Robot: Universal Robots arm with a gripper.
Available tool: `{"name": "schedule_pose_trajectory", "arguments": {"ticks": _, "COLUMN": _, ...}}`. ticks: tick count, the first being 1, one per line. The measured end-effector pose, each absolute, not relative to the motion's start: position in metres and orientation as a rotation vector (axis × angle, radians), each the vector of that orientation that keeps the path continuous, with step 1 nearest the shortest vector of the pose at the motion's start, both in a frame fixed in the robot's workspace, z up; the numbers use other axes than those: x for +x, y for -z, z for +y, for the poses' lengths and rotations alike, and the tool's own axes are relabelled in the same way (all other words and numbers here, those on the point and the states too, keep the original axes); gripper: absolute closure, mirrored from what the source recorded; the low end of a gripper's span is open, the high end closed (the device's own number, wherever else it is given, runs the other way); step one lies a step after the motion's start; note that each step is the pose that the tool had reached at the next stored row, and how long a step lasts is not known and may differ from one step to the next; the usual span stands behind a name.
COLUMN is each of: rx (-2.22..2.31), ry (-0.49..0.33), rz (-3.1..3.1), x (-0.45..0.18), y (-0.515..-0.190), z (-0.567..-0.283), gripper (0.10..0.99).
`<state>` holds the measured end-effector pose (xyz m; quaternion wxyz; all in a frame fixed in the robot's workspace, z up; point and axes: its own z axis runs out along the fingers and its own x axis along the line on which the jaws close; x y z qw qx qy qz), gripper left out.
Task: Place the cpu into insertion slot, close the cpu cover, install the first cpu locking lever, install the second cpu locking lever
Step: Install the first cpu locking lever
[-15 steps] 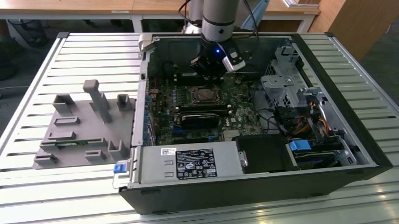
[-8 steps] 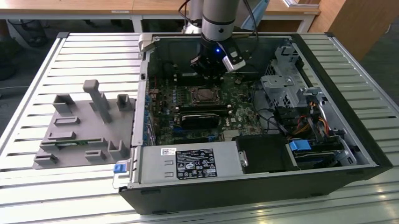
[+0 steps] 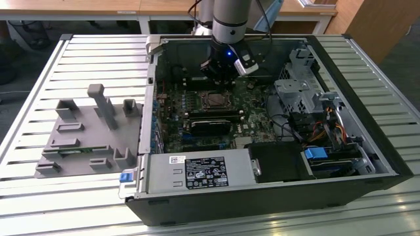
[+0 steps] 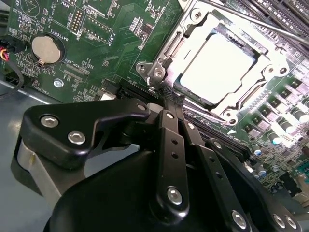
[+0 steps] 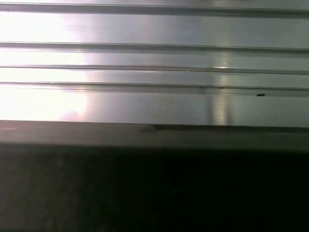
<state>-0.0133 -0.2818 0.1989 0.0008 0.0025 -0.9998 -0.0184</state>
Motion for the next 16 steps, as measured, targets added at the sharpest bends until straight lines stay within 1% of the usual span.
{"name": "schedule_pose_trajectory", "arguments": {"ticks": 16, "rx": 0.008, "ry": 0.048, "rz": -3.140, "x": -0.0133, "y": -0.1999, "z": -0.2818, "gripper": 0.980}}
